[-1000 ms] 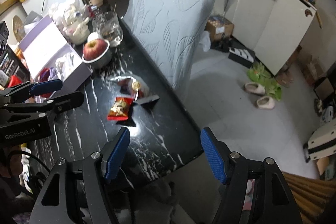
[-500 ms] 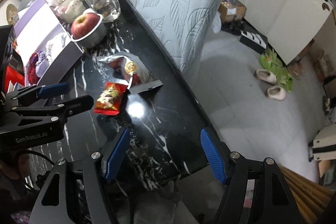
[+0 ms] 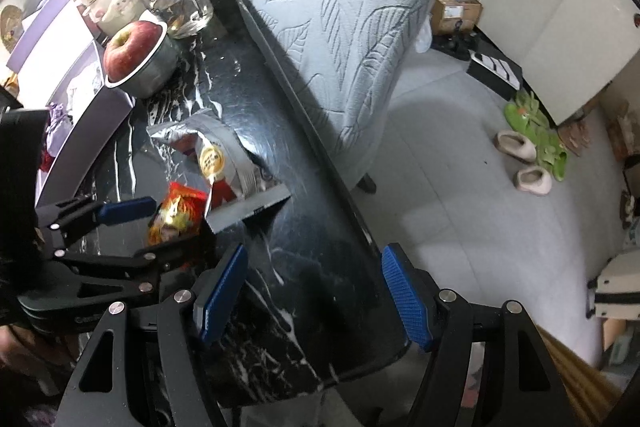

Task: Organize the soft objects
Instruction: 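Grasp the red-gold snack bag with the left tool while the right tool grasps the silver bag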

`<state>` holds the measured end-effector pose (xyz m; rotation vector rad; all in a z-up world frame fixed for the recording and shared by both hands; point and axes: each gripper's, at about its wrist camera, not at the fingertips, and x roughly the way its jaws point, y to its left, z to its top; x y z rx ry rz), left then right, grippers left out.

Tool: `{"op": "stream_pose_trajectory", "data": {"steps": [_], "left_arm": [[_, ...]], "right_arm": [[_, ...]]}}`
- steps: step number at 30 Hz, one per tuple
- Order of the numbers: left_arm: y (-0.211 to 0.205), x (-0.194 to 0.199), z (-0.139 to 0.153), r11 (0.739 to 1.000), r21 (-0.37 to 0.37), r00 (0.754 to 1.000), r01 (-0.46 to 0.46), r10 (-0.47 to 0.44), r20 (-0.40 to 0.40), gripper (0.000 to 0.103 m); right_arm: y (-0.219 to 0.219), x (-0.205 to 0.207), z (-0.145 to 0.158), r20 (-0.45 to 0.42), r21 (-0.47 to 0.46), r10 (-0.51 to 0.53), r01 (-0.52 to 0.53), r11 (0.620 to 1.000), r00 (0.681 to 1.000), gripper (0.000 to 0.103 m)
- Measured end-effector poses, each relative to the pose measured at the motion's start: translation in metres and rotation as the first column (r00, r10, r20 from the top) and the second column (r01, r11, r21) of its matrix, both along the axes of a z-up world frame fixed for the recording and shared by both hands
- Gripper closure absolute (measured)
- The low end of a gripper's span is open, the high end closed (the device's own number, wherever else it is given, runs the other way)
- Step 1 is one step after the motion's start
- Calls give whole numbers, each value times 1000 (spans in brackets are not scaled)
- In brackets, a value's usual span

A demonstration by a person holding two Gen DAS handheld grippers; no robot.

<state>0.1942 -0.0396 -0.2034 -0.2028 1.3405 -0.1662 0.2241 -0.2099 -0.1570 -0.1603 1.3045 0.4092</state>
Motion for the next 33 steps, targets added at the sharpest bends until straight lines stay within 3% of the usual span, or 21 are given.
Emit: {"op": "stream_pose_trajectory", "data": {"steps": [5, 7, 19, 28, 33], "left_arm": [[7, 2, 1, 1000, -12, 1000, 10, -10, 24, 68], [13, 3, 0, 1000, -14, 1000, 5, -5, 23, 72], [67, -25, 11, 991, 5, 991, -132, 132, -14, 73], [90, -50, 16, 974, 5, 973, -227, 227, -48, 73], [93, -58, 18, 974, 3, 973, -228, 228, -42, 73]], "right_arm": [[14, 13, -2, -8, 14, 40, -40, 999, 999, 33], [21, 18, -2, -8, 22, 62, -62, 998, 998, 33], [69, 43, -15, -44, 73, 188, -185, 980, 981, 33], [111, 46, -41, -54, 15, 306, -306, 952, 950, 33], [118, 38, -48, -51, -13, 331, -332, 943, 942, 33]]}}
